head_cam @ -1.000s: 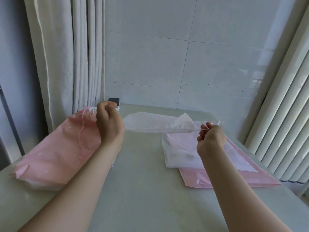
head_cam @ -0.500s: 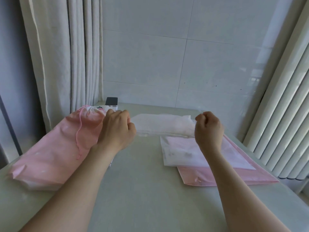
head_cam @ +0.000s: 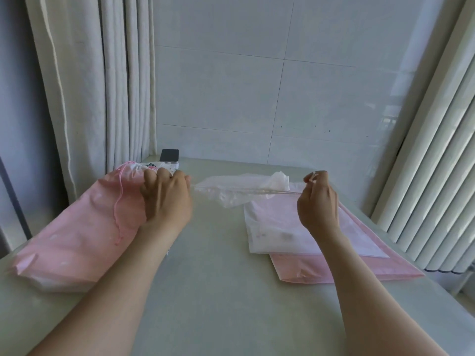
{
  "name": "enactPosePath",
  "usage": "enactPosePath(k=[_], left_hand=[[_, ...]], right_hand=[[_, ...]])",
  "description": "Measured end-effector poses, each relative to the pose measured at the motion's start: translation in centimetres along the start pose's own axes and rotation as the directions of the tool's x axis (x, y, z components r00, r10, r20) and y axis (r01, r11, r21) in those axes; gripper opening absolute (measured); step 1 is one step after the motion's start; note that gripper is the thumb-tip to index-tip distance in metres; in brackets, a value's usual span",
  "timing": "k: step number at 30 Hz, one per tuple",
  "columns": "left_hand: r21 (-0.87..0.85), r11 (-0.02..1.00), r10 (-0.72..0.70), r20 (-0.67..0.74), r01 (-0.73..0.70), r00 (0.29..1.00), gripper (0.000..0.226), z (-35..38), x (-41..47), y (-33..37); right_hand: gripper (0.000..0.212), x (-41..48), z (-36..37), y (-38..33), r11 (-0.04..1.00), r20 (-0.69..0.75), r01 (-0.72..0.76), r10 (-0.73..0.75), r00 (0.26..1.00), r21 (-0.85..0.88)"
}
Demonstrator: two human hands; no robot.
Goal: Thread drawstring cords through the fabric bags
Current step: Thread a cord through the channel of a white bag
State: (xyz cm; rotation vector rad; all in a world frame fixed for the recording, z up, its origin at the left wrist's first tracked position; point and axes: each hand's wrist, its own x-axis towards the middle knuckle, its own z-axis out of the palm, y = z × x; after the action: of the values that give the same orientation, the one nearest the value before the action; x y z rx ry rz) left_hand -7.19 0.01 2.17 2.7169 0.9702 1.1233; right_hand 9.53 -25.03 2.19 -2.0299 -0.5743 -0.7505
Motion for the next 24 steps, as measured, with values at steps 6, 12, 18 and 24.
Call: enactPosePath(k=[6, 12, 18, 24], left_hand=[[0.101, 0.994, -0.047, -0.035, 0.05, 0.998, 0.024, 0.2, -0.1, -0.3], [0.065, 0.993, 0.088, 0.15, -0.099, 0.985, 0.053, -0.1, -0.7, 1.8], [0.163, 0.962, 0.166, 0.279, -0.217, 0.946, 0.058, 0.0, -1.1, 2.0], [0.109, 0.976, 0.157, 0.257, -0.19, 0.954, 0.043, -0.3, -1.2, 2.7]], right_hand=[[0.032, -0.1, -0.2, 2.1, 0.952, 0.038, -0.198, 0.212, 0.976, -0.232], [0.019, -1.0, 0.6, -0.4, 0.904, 0.268, -0.063, 0.192, 0.944, -0.423], [0.048, -1.5, 0.5, -2.9, 0.896, 0.431, -0.01, 0.223, 0.874, -0.444], [0.072, -2.4, 0.2, -5.2, 0.99, 0.627, -0.094, 0.141, 0.766, -0.108]])
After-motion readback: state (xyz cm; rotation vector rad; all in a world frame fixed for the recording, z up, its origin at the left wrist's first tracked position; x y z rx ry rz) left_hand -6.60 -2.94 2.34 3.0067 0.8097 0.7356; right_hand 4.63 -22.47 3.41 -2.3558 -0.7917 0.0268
